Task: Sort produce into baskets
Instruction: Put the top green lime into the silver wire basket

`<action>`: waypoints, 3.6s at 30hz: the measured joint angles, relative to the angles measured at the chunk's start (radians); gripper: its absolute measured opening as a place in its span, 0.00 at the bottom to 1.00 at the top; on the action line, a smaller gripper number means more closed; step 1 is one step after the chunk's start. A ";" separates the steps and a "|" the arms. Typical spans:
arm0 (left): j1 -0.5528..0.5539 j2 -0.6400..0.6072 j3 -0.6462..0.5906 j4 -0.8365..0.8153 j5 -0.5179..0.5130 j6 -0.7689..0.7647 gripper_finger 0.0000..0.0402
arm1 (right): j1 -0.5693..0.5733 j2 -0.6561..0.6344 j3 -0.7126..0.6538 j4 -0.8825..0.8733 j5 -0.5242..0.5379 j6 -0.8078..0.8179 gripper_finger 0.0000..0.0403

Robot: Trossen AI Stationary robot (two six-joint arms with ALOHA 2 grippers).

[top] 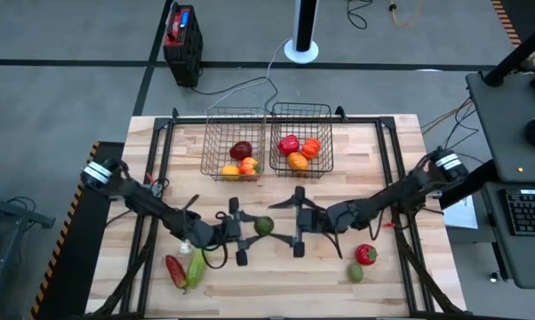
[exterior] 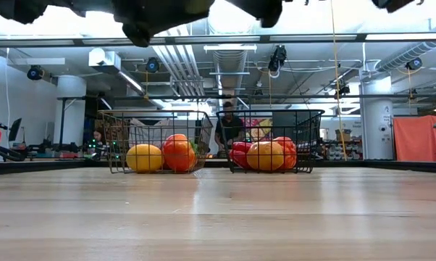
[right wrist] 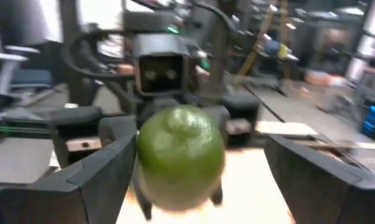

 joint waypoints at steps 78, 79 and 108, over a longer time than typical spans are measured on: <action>1.189 0.107 0.595 -1.655 0.407 0.231 0.43 | -0.013 -0.213 0.000 -0.664 0.312 0.421 0.86; 1.189 0.110 0.595 -1.654 0.407 0.231 0.43 | -0.013 -0.213 0.000 -0.665 0.312 0.421 0.86; 1.189 0.141 0.596 -1.649 0.359 0.184 0.48 | -0.013 -0.213 0.000 -0.674 0.312 0.421 0.86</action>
